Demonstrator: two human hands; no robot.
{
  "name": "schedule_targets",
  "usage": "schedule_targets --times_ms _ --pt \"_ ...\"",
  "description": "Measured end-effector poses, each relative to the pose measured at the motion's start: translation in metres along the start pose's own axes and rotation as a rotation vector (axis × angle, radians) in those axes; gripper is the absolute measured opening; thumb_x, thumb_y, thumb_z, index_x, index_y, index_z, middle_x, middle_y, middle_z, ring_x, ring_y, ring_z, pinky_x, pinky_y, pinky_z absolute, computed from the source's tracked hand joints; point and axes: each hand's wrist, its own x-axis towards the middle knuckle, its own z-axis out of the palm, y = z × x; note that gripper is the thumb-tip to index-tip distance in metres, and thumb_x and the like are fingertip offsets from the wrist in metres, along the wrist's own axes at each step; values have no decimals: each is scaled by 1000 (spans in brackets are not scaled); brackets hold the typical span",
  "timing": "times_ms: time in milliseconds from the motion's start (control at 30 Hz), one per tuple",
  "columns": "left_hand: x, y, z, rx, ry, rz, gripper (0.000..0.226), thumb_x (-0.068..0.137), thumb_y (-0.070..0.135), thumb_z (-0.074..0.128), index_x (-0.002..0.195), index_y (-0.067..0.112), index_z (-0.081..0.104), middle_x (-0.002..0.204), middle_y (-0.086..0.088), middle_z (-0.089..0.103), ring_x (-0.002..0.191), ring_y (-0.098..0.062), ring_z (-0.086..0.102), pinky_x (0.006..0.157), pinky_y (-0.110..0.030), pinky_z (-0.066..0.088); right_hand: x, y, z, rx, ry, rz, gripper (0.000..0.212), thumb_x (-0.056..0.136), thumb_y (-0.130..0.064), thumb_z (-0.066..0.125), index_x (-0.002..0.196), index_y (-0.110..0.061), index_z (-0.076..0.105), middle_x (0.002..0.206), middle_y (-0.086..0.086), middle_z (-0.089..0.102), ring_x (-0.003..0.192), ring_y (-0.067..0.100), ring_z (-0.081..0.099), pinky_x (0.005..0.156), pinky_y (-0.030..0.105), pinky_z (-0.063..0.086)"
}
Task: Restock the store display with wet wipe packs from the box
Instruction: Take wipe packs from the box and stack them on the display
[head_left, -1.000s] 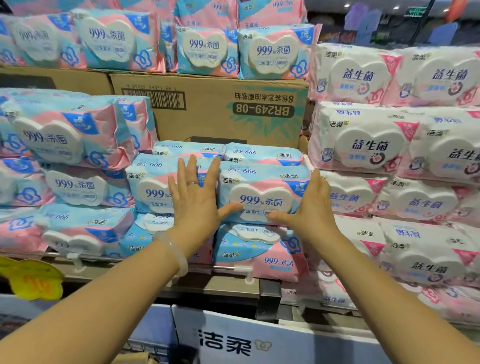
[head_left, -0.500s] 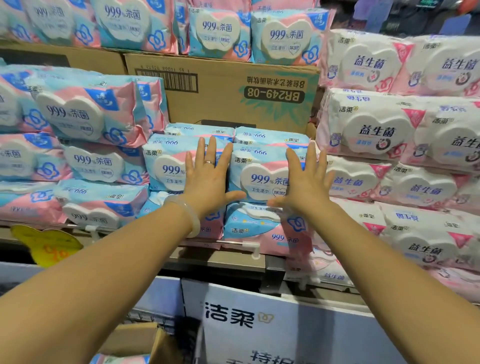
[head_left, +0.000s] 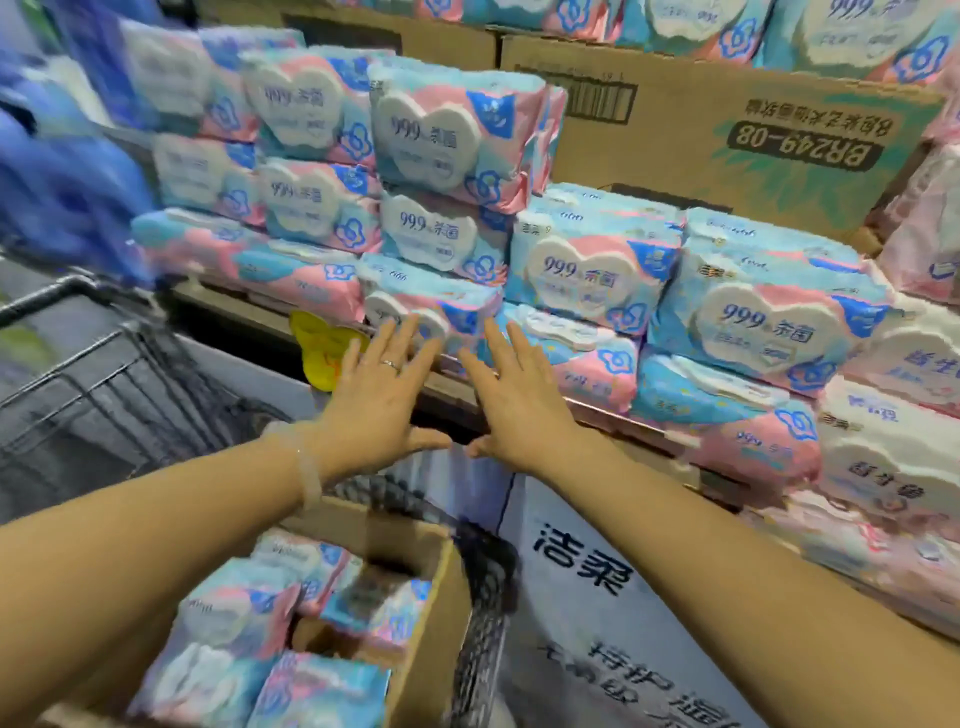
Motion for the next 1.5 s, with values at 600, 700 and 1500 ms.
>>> schedule_targets --times_ms 600,700,1500 --pt "-227 -182 232 -397 -879 -677 77 78 40 72 137 5 37 144 -14 40 135 -29 35 108 -32 31 -7 -171 287 449 -949 111 81 87 -31 68 149 -6 23 150 16 37 136 28 40 101 28 35" --pt "-234 -176 268 -443 -1006 -715 71 79 43 69 132 4 42 141 -13 45 130 -26 43 104 -32 35 -10 -173 318 481 -1062 110 84 87 -28 69 151 -8 19 158 8 26 145 21 27 110 23 20" --pt "-185 -176 244 -1324 -859 -890 43 55 35 88 91 18 72 89 5 77 86 -13 70 76 -23 56 49 -151 280 687 -1017 127 55 59 -57 83 97 -25 60 111 -9 65 98 13 59 76 22 48"
